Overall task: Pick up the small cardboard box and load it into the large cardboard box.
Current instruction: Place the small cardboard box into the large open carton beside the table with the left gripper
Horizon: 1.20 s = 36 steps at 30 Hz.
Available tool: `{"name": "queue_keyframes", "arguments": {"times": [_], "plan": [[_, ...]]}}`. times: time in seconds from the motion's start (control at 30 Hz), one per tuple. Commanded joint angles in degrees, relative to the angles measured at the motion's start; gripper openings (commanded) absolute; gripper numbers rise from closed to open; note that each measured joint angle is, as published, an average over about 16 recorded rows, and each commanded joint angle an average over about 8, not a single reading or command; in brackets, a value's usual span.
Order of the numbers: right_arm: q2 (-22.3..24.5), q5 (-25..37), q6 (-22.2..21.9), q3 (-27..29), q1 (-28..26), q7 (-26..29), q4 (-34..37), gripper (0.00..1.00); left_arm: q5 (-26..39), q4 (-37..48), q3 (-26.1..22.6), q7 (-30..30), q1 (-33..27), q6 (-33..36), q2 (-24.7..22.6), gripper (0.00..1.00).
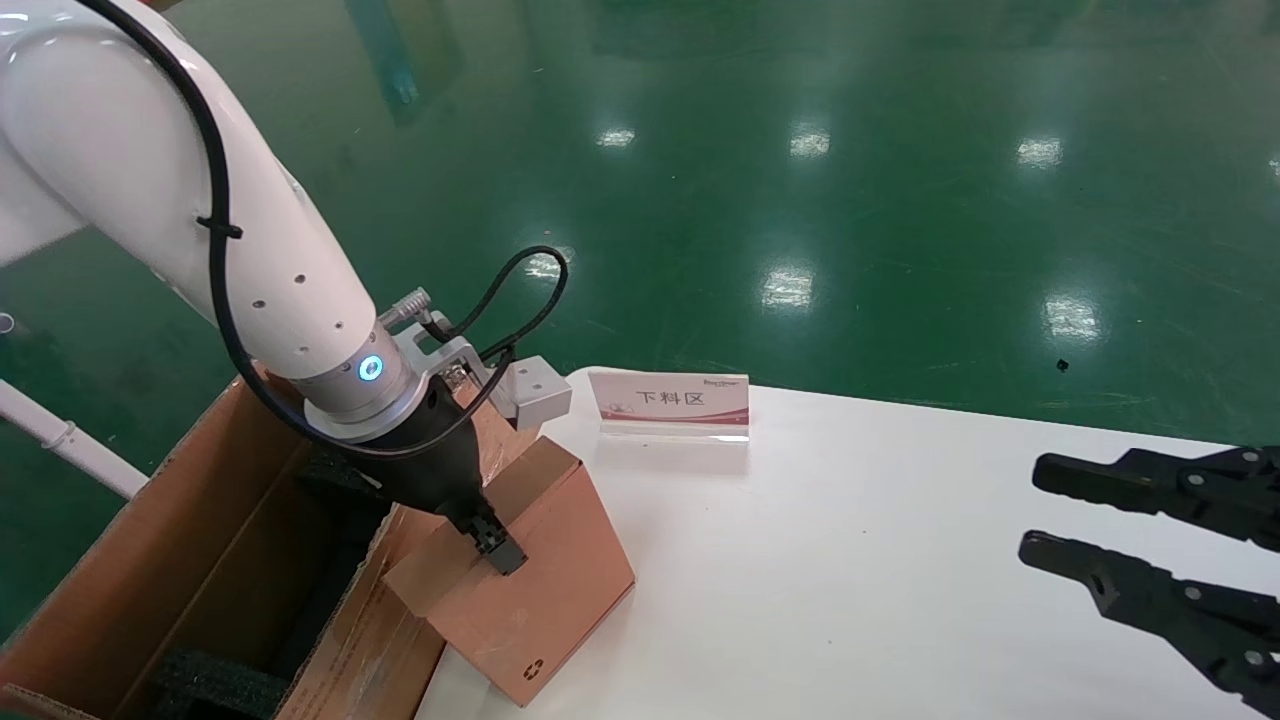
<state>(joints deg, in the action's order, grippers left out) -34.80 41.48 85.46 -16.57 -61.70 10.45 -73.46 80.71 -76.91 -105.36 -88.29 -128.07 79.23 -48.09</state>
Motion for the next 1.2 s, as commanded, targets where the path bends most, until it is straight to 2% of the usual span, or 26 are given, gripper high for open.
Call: {"name": "queue_keyframes", "arguments": {"times": [0.03,0.2,0.43,0.6,0.7,0.87,1.07,1.2], "plan": [[0.0,0.0,0.0,0.0,0.0,0.0,0.01,1.0,0.1,0.39,0.0,0.31,0.01,0.0,-0.3,0.0],[0.0,-0.01,0.01,-0.02,-0.02,-0.02,0.03,1.0,-0.86,0.73,2.82,1.3,-6.56,1.68,1.23,0.0],[0.01,-0.02,0.01,-0.05,-0.03,-0.03,0.04,1.0,-1.07,0.65,6.66,2.67,-18.22,6.32,5.88,0.0],[0.01,-0.04,0.0,-0.07,-0.03,-0.04,0.04,1.0,1.27,1.61,6.62,5.33,-26.34,10.52,8.98,0.0],[0.02,-0.04,0.0,-0.08,-0.04,-0.05,0.04,1.0,2.86,2.49,4.01,7.47,-30.49,11.89,10.16,0.0],[0.02,-0.05,-0.01,-0.09,-0.04,-0.05,0.04,1.0,4.07,5.03,-4.42,10.85,-35.19,12.49,11.45,0.0],[0.03,-0.07,-0.02,-0.12,-0.05,-0.07,0.04,1.0,3.36,9.83,-15.24,13.65,-36.92,12.42,11.88,0.0],[0.04,-0.08,-0.03,-0.13,-0.05,-0.07,0.04,1.0,1.28,13.03,-20.63,14.72,-36.69,12.17,11.77,0.0]]}}
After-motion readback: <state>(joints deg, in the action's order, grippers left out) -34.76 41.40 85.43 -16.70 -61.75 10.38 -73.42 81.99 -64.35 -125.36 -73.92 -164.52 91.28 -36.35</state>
